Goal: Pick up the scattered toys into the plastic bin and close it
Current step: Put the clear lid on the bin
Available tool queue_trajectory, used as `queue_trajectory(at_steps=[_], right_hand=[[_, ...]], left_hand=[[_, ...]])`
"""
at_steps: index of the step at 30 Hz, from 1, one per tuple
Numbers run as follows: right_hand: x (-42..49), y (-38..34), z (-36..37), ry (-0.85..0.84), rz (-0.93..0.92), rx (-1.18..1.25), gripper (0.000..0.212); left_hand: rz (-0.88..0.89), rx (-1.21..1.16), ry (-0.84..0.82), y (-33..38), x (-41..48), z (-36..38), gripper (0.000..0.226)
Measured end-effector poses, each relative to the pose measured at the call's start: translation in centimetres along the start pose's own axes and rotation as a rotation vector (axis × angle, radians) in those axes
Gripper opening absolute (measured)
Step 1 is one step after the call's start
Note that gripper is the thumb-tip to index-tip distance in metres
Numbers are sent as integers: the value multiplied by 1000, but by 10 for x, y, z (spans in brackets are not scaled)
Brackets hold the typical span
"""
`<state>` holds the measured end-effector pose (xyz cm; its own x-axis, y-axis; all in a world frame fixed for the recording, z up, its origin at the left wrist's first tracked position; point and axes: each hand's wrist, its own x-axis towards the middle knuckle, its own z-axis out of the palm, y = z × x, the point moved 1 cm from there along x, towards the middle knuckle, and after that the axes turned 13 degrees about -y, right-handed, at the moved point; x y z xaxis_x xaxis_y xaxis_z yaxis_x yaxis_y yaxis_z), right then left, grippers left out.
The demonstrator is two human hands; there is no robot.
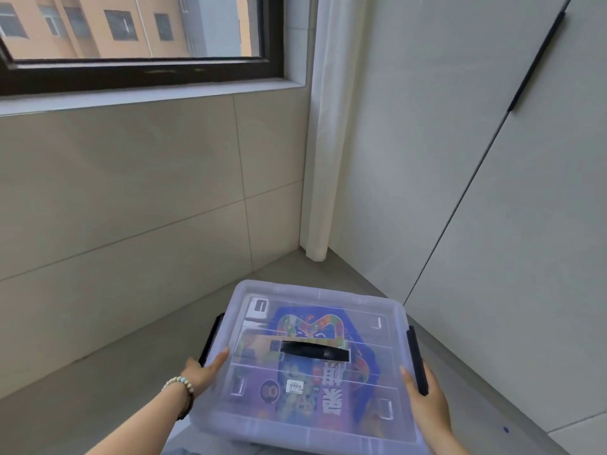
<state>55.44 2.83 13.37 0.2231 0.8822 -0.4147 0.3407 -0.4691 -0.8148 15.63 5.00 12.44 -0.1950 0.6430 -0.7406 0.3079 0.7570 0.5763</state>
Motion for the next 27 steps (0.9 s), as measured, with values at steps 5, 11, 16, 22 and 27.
queue_trajectory(at_steps=[5,11,16,22,27], right_hand=[[3,-2,1,-9,16,-8,57],[1,-1,0,-8,13,-29,52],[-2,-9,-6,-63,38,60,44],[27,-32,-25,-292,312,240,59],[46,-104,-35,-289,158,212,76]], left_hand=[[202,28,182,7,-12,-1,69],[345,30,250,14,-27,7,42],[251,-45,156,20,-25,-3,53],[-19,0,-39,30,-25,-12,106],[30,-222,29,63,-40,-40,103]])
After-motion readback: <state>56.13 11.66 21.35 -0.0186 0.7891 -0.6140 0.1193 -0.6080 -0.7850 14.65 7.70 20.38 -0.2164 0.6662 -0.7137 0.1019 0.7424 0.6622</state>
